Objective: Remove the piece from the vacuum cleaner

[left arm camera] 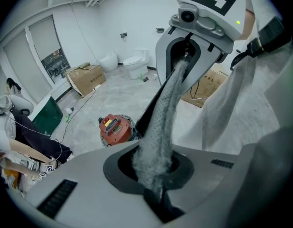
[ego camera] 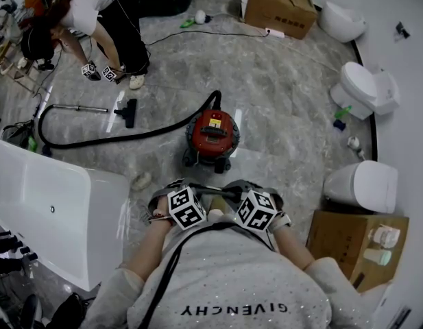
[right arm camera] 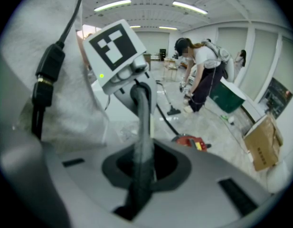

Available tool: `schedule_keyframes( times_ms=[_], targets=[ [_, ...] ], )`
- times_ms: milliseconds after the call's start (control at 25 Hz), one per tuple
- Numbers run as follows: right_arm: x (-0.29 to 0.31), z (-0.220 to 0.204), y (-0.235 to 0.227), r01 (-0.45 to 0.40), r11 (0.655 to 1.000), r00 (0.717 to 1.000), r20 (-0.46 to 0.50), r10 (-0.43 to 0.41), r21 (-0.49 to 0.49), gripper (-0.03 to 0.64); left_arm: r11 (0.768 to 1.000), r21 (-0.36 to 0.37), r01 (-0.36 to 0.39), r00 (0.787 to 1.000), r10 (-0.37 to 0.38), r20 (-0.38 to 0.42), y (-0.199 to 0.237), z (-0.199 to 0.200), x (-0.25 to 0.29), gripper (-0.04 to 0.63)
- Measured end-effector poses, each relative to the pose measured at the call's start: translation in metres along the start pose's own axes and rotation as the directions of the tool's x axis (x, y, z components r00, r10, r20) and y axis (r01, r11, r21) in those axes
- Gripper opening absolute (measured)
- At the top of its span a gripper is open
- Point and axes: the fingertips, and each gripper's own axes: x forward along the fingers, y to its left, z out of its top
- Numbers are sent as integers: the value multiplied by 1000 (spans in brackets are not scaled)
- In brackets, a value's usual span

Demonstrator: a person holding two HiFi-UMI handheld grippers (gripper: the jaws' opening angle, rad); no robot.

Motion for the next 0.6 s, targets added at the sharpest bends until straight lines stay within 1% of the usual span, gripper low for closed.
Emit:
schedule_keyframes(
  times_ms=[600],
  targets=[
    [7,-5,-6,-24,1000,1000,-8,24,11,38,1000,-19,18,1000,-18,-10,3,0,10,44]
  ],
)
